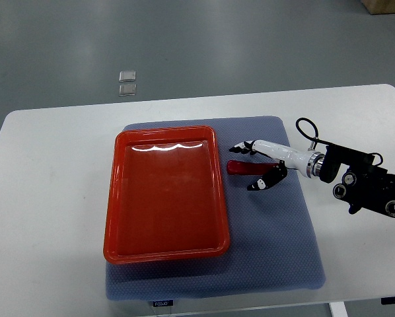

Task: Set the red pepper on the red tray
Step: 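Close the right hand fingers around the red pepper, then lift the pepper with the right hand and carry it over the tray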

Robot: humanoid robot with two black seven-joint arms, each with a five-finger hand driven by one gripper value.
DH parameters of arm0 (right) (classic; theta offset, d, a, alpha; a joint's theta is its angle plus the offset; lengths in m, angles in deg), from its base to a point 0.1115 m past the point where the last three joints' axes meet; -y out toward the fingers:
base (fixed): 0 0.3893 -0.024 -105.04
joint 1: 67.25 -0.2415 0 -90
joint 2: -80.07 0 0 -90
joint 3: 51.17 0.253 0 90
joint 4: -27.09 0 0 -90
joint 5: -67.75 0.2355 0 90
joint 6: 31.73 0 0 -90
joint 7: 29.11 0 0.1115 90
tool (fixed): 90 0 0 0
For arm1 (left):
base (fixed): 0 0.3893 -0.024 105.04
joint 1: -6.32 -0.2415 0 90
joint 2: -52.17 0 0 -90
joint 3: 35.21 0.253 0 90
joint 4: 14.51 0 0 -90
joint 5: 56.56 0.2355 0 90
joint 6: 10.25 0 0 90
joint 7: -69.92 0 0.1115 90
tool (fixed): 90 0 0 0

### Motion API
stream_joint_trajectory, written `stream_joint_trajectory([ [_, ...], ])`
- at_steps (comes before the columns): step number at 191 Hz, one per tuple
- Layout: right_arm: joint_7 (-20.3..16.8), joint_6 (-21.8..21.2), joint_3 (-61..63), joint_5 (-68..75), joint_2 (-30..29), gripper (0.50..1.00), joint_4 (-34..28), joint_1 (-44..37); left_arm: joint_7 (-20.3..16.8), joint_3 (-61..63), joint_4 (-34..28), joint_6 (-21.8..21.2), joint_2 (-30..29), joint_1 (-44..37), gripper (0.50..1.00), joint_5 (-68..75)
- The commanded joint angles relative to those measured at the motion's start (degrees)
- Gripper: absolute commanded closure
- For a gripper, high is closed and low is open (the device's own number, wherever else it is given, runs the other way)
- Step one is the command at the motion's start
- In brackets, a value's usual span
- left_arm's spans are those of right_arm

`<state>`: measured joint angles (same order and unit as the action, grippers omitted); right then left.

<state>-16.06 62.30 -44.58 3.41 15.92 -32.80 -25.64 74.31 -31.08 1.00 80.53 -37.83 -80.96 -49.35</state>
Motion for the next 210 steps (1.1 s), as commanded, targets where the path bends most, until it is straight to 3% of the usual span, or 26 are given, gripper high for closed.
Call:
stream_joint_trajectory([
  [1,-0.04,0.01,0.00,-0.52,-0.01,0.668,0.30,0.22,0.00,0.00,-0.05,0.00,0.00,0.00,0.500,0.00],
  [9,-0.04,0.01,0.00,-0.52,-0.01,0.689,0.39,0.49,0.00,0.09,0.04,0.00,0.00,0.00,0.500,0.00],
  [32,-0.04,0.01,-0.09,-1.04,-0.01,0.832,0.48,0.49,0.00,0.00,0.04,0.00,0.00,0.00,0.500,0.00],
  [50,-0.13,0.01,-0.09,-2.36,-0.01,0.999,0.48,0.40,0.00,0.00,0.04,0.00,0.00,0.00,0.500,0.00],
  [152,-0.31,0.01,0.18,-2.89,1.13,1.000,0.83,-0.74,0.00,0.09,0.04,0.00,0.00,0.00,0.500,0.00],
  [210,-0.22,-0.69,0.18,-2.01,2.72,1.000,0.83,-7.25,0.00,0.09,0.04,0.00,0.00,0.00,0.500,0.00],
])
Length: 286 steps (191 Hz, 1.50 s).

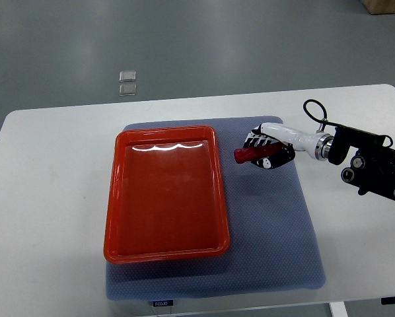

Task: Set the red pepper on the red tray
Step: 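Lift the pepper with the right hand and carry it over the tray, then lower the pepper into the tray and open the right hand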

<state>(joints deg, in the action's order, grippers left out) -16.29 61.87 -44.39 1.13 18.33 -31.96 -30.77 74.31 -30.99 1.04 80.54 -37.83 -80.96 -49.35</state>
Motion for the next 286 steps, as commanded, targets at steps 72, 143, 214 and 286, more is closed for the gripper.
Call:
stream_joint_trajectory([
  [72,0.01,-2.28,-0.63,2.37,-2.86,1.000,-0.10,-9.24,0.00,0.08,0.00,0.00,0.00,0.00,0.500,0.00],
  [143,0.01,-3.33,-8.80,4.48,-19.55,1.000,6.93,-13.28,0.00,0.08,0.44,0.00,0.00,0.00,0.500,0.00],
  [214,0.10,-2.98,-12.49,4.57,-28.26,1.000,13.53,-13.98,0.00,0.08,0.53,0.00,0.00,0.00,0.500,0.00],
  [286,0.10,-2.28,-14.51,4.31,-28.26,1.000,13.70,-10.38,0.00,0.17,0.53,-0.09,0.00,0.00,0.500,0.00],
])
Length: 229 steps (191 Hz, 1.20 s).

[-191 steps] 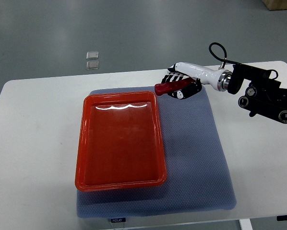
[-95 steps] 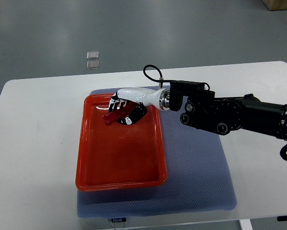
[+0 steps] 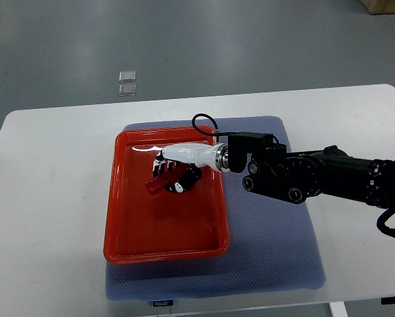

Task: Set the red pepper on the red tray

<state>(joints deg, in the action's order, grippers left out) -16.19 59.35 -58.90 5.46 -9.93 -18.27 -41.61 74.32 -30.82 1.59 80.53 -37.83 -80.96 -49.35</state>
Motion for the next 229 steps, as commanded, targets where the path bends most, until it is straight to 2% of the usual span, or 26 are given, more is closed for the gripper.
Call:
stream_joint_trajectory([
  [1,0.00,0.24,0.00,-0.02,0.00,1.000,0.01,0.46,0.00,0.00,-0.02,-0.08,0.00,0.00,0.500,0.00],
  [85,0.18,1.73,0.08,0.24,0.00,1.000,0.01,0.99,0.00,0.00,0.07,-0.08,0.00,0.00,0.500,0.00],
  [92,0.18,1.73,0.08,0.33,0.00,0.945,0.01,0.99,0.00,-0.09,0.07,-0.08,0.00,0.00,0.500,0.00],
  [104,0.18,1.73,0.08,0.50,0.00,0.926,0.01,0.99,0.00,-0.09,0.07,-0.08,0.00,0.00,0.500,0.00],
  [119,0.18,1.73,0.17,1.03,0.00,0.857,0.01,0.91,0.00,-0.09,0.07,-0.08,0.00,0.00,0.500,0.00],
  [156,0.18,1.56,0.35,1.73,0.00,0.750,0.01,0.90,0.00,-0.09,0.07,-0.08,0.00,0.00,0.500,0.00],
  [199,0.18,1.47,0.88,1.73,0.00,0.677,-0.08,0.90,0.00,-0.09,-0.02,-0.08,0.00,0.00,0.500,0.00],
  [229,0.26,1.38,4.21,4.11,0.00,0.677,-0.08,0.90,0.00,-0.09,-0.02,-0.08,0.00,0.00,0.500,0.00],
])
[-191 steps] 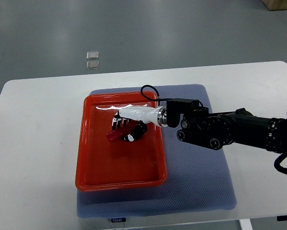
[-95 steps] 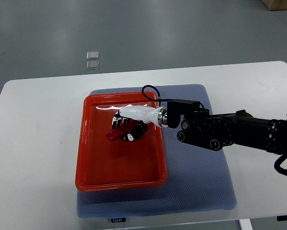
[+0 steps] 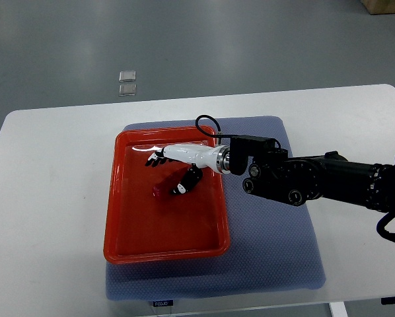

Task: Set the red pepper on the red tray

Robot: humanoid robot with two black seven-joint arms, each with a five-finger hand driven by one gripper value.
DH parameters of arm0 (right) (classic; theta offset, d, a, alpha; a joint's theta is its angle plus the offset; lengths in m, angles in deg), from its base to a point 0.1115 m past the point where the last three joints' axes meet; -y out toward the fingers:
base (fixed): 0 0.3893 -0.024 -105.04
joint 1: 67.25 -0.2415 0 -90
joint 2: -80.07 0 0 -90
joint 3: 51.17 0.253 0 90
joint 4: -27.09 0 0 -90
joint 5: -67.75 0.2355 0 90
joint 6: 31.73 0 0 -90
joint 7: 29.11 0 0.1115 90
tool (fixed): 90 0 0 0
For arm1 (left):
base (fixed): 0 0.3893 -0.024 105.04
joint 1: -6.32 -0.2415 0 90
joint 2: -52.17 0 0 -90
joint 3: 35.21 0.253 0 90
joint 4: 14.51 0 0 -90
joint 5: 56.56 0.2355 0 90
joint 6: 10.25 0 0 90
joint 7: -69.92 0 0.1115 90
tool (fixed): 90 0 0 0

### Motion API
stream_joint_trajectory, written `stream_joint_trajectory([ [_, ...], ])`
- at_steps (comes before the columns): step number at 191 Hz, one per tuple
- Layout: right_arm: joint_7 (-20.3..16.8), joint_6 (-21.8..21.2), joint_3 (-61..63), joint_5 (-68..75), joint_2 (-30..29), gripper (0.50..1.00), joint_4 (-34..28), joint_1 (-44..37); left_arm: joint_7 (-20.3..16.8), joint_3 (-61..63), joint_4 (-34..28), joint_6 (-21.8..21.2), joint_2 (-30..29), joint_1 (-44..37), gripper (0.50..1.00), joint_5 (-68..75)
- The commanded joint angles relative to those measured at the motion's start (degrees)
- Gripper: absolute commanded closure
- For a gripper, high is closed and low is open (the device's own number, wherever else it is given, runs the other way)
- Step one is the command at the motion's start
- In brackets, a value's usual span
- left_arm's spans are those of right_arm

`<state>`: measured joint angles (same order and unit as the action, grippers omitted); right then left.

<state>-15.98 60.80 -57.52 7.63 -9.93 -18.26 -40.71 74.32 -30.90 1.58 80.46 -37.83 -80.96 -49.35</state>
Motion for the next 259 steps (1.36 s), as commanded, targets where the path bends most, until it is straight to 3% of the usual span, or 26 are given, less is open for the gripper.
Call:
stream_joint_trajectory([
  [1,0.05,-0.07,3.45,2.29,0.00,0.677,-0.09,0.00,0.00,0.00,-0.01,-0.01,0.00,0.00,0.500,0.00],
  [50,0.05,-0.16,23.84,14.59,2.29,0.650,-0.44,4.66,0.00,0.00,-0.09,-0.01,0.00,-0.08,0.500,0.00],
  [97,0.05,-0.16,56.63,30.41,2.20,0.640,-0.44,17.58,0.00,0.09,-0.01,0.08,0.00,-0.08,0.500,0.00],
  [110,0.05,-1.30,61.81,34.37,2.46,0.607,-0.53,20.48,0.00,0.17,-0.01,-0.01,0.00,-0.08,0.500,0.00],
  [123,0.05,-5.43,66.20,40.60,2.90,0.587,-0.35,23.38,0.00,0.09,-0.01,0.08,0.00,-0.08,0.500,0.00],
  [141,0.05,-10.79,69.37,49.48,2.99,0.585,0.18,26.80,0.00,0.09,0.08,0.08,0.00,-0.08,0.500,0.00],
  [155,0.05,-12.29,69.72,53.79,2.99,0.585,0.27,28.65,0.00,0.09,0.08,0.08,0.00,-0.08,0.500,0.00],
  [259,0.05,-13.96,69.37,54.67,2.81,0.579,0.53,30.50,0.00,0.09,0.08,0.08,0.00,-0.08,0.500,0.00],
])
